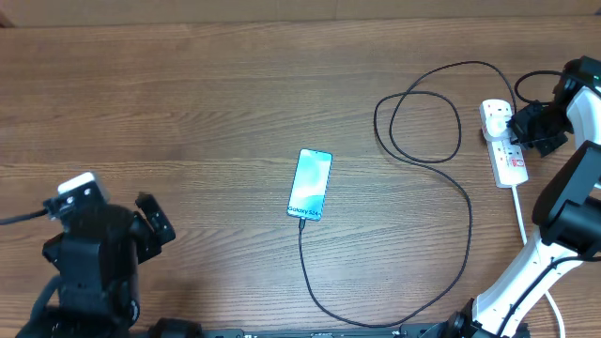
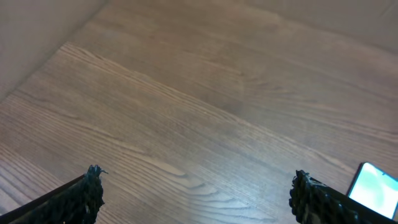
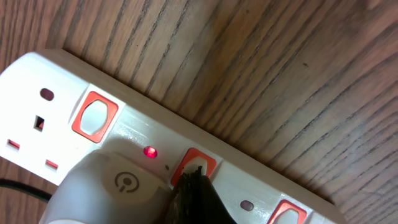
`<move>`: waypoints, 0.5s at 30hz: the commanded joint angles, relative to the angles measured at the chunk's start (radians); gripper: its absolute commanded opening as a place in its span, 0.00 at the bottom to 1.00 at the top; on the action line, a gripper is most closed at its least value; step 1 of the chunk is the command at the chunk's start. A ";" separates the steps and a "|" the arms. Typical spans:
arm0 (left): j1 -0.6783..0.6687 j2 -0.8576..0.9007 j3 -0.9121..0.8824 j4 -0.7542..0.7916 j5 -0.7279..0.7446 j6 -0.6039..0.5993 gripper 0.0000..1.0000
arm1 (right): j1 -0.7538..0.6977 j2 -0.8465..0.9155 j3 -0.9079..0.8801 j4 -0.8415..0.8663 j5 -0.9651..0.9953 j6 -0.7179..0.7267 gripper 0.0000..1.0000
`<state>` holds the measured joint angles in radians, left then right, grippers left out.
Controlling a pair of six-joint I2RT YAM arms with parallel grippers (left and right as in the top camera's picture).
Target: Plug charger to phone and switch on socket
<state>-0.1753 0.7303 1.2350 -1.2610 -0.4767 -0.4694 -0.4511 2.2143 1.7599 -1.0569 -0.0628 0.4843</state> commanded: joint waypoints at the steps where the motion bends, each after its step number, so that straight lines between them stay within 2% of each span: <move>1: 0.030 -0.066 0.003 0.001 -0.021 -0.006 1.00 | 0.058 0.016 0.010 -0.001 -0.074 -0.018 0.04; 8: 0.177 -0.245 0.003 0.001 -0.021 -0.006 1.00 | 0.043 -0.158 0.010 -0.022 -0.070 -0.012 0.04; 15: 0.263 -0.452 0.004 0.000 -0.021 -0.006 1.00 | 0.029 -0.513 0.010 -0.013 -0.096 0.054 0.04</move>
<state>0.0628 0.3393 1.2350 -1.2617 -0.4805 -0.4694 -0.4240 1.9114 1.7489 -1.0779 -0.1101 0.5049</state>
